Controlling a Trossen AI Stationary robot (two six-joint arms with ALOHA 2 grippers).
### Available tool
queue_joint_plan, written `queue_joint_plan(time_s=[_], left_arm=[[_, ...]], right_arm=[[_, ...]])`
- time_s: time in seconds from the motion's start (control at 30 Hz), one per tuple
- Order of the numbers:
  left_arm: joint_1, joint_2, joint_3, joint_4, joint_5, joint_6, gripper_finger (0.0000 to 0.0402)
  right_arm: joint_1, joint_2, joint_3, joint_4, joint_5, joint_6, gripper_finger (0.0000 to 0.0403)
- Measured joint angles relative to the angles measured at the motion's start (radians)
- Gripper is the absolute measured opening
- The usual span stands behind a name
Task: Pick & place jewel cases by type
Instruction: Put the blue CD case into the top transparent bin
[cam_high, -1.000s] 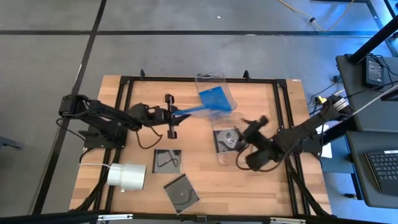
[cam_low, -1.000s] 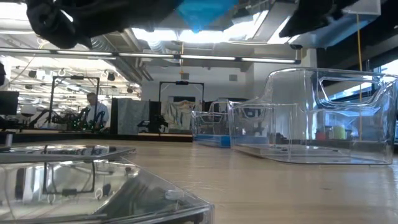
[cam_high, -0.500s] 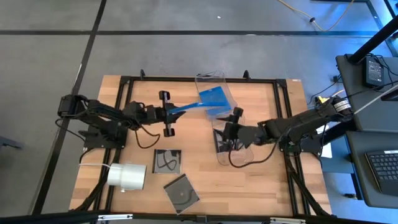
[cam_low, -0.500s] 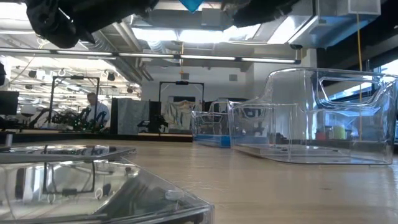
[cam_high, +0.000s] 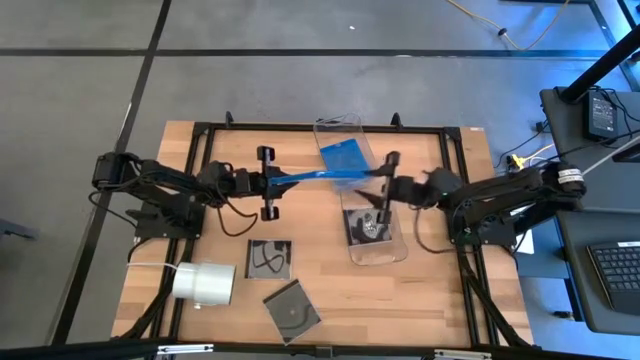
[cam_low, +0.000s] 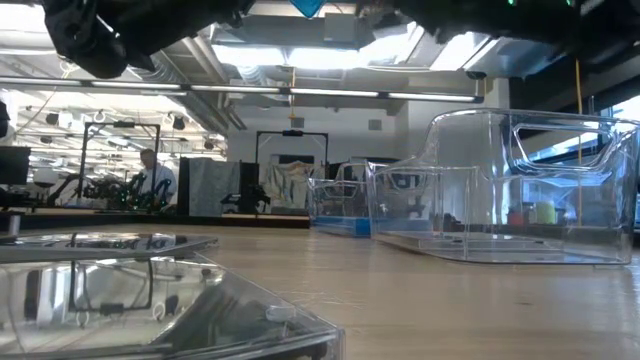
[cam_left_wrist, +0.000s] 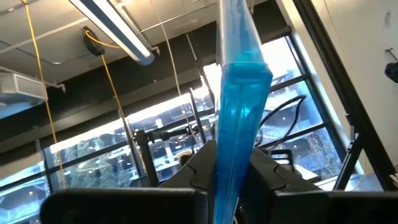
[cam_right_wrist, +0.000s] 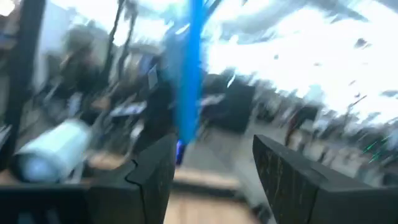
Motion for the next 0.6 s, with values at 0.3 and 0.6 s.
queue_joint_plan(time_s=[0.3,0.6], left_arm=[[0.007,0.000,0.000,-0.007,0.004,0.007,0.0047],[0.007,0.000,0.000,0.013,-0.018,-0.059,0.0042]], right_arm=[[-0.016,0.006,-0.082,0.184,0.214,0.004,0.0217],[-0.024,0.027,-0.079,0.151,0.043,0.084,0.0217]])
